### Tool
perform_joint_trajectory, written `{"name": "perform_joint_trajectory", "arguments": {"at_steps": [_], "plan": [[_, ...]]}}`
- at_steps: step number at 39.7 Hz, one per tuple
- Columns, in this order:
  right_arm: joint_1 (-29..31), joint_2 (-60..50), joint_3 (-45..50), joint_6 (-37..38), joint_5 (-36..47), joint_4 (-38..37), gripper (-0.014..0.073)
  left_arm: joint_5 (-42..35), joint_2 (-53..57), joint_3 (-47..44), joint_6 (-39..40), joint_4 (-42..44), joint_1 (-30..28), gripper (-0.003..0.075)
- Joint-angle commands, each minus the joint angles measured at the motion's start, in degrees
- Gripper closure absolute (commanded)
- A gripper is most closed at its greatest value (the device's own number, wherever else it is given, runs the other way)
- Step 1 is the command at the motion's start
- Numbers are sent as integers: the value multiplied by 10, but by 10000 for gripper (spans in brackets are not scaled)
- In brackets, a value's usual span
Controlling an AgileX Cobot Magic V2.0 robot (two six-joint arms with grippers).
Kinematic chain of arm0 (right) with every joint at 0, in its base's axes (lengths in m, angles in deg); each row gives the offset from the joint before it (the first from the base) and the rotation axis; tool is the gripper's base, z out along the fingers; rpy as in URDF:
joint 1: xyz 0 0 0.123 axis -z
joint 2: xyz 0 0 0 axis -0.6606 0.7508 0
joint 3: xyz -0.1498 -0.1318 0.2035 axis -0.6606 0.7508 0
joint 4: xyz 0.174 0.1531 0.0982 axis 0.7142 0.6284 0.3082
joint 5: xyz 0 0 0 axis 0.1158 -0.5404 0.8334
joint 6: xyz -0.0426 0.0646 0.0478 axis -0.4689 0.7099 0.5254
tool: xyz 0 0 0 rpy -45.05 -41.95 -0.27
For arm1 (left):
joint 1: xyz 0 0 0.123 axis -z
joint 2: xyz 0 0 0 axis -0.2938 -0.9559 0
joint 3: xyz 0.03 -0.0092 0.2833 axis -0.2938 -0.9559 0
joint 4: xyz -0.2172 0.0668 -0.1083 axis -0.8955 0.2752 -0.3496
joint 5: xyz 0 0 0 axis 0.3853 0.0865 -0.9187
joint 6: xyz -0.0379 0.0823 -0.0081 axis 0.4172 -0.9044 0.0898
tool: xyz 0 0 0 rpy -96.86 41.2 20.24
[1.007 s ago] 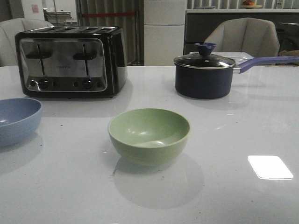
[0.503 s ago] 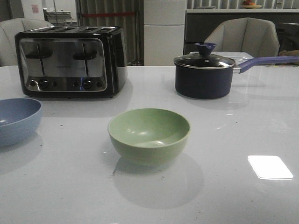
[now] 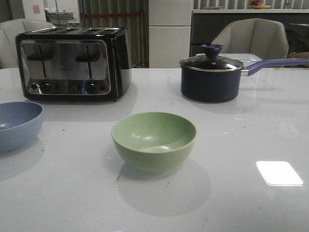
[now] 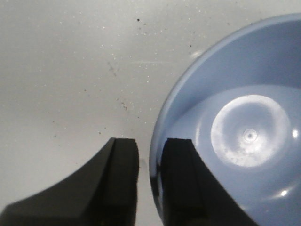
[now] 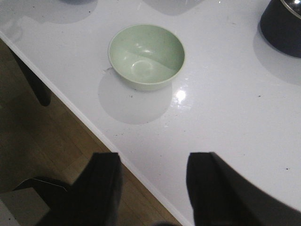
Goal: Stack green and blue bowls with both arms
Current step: 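Lower the left gripper to the rim of the light blue bowl, then grasp the blue bowl rim and lift it over the green bowl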
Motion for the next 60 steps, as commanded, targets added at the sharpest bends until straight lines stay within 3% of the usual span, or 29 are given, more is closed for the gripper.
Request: {"name": "perform_joint_trajectory", "arguments": {"at_steps": [1, 8, 14, 26, 33, 39, 47, 60], "plan": [[1, 0, -15, -6, 38, 7, 158, -16, 27, 18, 6, -4, -1, 570], [1, 0, -15, -6, 38, 7, 158, 10, 32, 33, 0, -16, 0, 624], [1, 0, -15, -6, 38, 7, 158, 52, 54, 71, -27, -43, 0, 622], [1, 0, -15, -6, 38, 7, 158, 165, 105, 174, -133, -186, 13, 622], [1, 0, -15, -6, 38, 7, 158, 236, 103, 236, -142, -199, 84, 622], [1, 0, -15, -6, 38, 7, 158, 234, 93, 263, -137, -193, 164, 622], [1, 0, -15, -6, 38, 7, 158, 216, 49, 290, -96, -119, 277, 622], [1, 0, -15, -6, 37, 7, 158, 203, -39, 326, -85, -118, 327, 622]]}}
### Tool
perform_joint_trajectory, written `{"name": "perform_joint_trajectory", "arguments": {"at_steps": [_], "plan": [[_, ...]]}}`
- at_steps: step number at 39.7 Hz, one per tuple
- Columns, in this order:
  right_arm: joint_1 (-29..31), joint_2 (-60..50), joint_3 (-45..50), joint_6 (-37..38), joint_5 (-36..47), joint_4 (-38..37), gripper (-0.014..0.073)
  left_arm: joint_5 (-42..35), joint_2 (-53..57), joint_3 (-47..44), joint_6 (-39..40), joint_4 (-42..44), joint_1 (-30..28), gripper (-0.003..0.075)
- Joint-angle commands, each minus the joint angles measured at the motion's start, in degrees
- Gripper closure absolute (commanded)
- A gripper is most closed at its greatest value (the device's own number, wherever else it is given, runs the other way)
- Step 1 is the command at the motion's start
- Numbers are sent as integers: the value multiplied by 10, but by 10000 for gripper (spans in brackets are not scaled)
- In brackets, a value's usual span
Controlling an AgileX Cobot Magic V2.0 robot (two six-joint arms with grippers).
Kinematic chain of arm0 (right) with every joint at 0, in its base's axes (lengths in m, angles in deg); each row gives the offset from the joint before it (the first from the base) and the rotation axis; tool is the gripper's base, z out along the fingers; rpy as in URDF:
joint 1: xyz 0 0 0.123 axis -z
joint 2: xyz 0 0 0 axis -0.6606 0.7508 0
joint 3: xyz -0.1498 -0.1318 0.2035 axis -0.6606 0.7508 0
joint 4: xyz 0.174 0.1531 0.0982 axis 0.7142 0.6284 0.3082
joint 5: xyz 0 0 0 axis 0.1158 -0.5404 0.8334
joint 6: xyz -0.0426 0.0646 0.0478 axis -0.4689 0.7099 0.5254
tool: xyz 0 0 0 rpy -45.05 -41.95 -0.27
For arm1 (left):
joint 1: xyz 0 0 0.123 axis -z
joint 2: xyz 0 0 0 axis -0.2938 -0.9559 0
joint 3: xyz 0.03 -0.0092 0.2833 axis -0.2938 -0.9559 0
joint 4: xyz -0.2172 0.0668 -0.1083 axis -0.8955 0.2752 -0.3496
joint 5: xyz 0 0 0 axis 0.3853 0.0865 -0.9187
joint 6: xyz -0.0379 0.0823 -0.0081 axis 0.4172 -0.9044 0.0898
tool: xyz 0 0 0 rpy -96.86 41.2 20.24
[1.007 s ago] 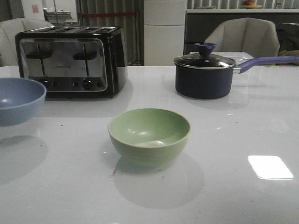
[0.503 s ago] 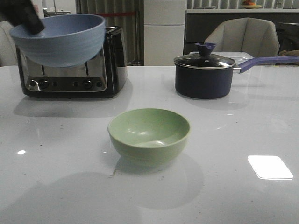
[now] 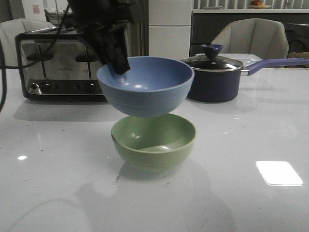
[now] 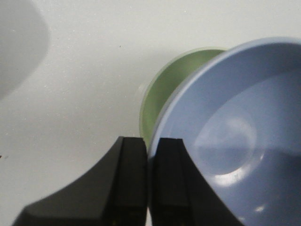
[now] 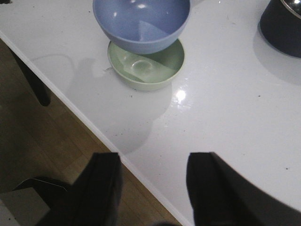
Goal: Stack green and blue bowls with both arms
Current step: 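Grasp the blue bowl rim and lift it over the green bowl, then lower the blue bowl into the green bowl and open the left gripper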
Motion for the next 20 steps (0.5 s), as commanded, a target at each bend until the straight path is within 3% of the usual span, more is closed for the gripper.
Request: {"name": "perform_joint_trajectory", "arguments": {"at_steps": [1, 20], "plan": [[1, 0, -15, -6, 37, 7, 158, -26, 16, 23, 9, -10, 5, 622], [1, 0, -15, -6, 37, 7, 158, -32, -24, 23, 20, -12, 5, 620]]}}
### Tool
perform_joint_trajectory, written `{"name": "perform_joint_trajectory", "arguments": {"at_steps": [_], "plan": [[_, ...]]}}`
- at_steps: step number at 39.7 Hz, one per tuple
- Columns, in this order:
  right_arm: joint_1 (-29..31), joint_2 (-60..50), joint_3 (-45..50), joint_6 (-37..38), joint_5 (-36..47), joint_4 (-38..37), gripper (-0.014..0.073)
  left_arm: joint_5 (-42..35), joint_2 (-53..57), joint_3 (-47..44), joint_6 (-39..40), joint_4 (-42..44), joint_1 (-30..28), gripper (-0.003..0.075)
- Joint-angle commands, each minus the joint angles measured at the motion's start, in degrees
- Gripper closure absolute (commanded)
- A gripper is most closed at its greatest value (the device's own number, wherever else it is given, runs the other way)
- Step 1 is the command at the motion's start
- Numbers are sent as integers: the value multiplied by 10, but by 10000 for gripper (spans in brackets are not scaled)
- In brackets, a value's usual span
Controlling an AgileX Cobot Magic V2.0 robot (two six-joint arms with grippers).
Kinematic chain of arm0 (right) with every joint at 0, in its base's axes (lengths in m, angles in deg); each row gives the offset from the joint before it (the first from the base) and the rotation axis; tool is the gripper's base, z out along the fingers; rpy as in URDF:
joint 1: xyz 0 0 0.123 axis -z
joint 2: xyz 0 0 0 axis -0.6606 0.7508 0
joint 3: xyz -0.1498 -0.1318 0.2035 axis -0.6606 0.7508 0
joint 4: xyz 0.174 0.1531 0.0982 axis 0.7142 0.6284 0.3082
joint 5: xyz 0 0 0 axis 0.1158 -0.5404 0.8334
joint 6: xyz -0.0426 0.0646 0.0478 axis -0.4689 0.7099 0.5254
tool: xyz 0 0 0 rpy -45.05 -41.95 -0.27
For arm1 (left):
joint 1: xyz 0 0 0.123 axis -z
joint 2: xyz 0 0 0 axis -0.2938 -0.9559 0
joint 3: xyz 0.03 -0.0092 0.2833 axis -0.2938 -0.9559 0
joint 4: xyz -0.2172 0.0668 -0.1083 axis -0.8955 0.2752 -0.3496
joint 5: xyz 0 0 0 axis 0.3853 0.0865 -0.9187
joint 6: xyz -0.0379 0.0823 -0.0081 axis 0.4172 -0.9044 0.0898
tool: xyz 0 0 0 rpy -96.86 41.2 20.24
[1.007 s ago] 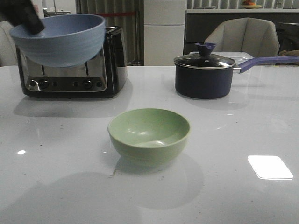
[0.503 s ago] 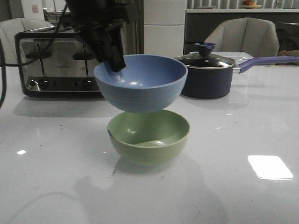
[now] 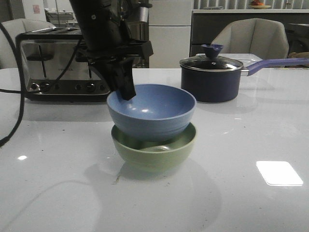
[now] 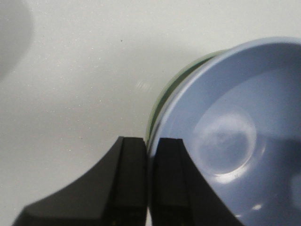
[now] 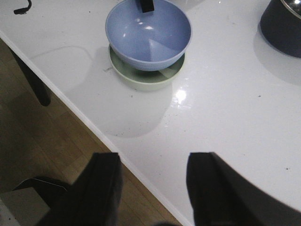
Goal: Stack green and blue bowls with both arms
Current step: 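Lower the blue bowl into the green bowl and open the left gripper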
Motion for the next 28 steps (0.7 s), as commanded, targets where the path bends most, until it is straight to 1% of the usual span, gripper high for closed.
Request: {"name": "perform_joint_trajectory", "arguments": {"at_steps": [1, 18, 20, 22, 26, 28], "plan": [[1, 0, -15, -6, 37, 7, 158, -15, 29, 19, 6, -12, 3, 619], [1, 0, -15, -6, 37, 7, 158, -3, 8, 19, 6, -24, 5, 614], [1, 0, -15, -6, 37, 7, 158, -5, 8, 19, 6, -26, 7, 584], [1, 0, -15, -6, 37, 7, 158, -7, 8, 19, 6, -26, 9, 524], [1, 0, -15, -6, 37, 7, 158, -8, 8, 19, 5, -42, 10, 358], [1, 0, -15, -6, 37, 7, 158, -9, 8, 19, 5, -43, 10, 302]]}}
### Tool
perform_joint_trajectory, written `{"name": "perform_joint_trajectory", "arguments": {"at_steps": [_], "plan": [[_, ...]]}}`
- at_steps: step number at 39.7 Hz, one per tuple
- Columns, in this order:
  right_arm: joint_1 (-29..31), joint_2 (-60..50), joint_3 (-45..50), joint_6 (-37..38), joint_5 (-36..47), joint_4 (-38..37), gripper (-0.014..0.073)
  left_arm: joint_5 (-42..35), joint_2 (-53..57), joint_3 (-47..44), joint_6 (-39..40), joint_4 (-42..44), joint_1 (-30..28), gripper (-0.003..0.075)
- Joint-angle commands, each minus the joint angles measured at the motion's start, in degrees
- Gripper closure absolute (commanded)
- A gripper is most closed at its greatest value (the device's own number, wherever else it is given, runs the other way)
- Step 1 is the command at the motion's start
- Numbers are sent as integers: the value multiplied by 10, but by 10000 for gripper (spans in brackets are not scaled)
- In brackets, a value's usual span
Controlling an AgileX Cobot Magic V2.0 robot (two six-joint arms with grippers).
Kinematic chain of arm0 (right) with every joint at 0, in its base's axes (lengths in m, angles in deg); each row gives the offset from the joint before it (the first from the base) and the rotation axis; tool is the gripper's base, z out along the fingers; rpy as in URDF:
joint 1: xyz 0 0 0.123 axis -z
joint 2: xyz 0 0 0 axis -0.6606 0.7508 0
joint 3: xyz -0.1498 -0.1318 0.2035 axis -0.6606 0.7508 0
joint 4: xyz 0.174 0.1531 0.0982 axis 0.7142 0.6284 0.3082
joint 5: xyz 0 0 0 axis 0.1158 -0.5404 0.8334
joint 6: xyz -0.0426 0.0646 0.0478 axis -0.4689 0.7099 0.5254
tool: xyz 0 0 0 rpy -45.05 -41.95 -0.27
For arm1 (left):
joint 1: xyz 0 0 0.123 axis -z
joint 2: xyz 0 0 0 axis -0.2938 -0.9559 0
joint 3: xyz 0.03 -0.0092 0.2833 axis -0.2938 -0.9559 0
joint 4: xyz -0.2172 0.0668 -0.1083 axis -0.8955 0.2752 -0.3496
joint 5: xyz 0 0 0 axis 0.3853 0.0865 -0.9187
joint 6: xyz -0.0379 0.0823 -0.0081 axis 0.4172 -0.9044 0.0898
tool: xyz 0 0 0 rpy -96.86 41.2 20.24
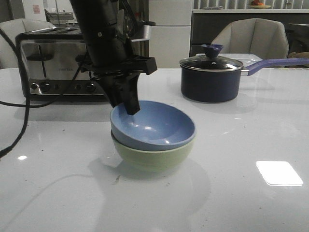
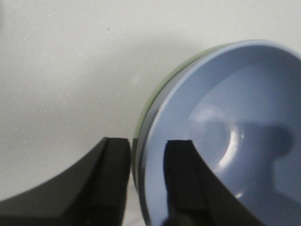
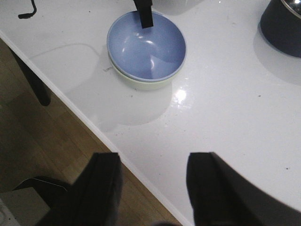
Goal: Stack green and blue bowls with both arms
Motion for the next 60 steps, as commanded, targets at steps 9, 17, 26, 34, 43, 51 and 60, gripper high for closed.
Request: {"name": "perform_joint_trajectory", "arguments": {"at_steps": [9, 17, 26, 34, 43, 51, 60], "plan": [[1, 0, -15, -6, 37, 7, 158, -13, 51, 18, 5, -4, 4, 283], [1, 0, -15, -6, 37, 7, 158, -13, 114, 18, 5, 31, 4, 283], [1, 0, -15, -6, 37, 7, 158, -25, 225, -17, 5, 46, 25, 283], [1, 0, -15, -6, 37, 7, 158, -67, 340, -109, 5, 67, 44, 283], [1, 0, -15, -6, 37, 7, 158, -112, 478, -231, 19, 102, 45, 283], [1, 0, -15, -6, 37, 8, 158, -126, 598, -349, 62, 149, 45, 283], [1, 0, -15, -6, 36, 8, 158, -173, 742, -486, 83, 154, 45, 283]]}}
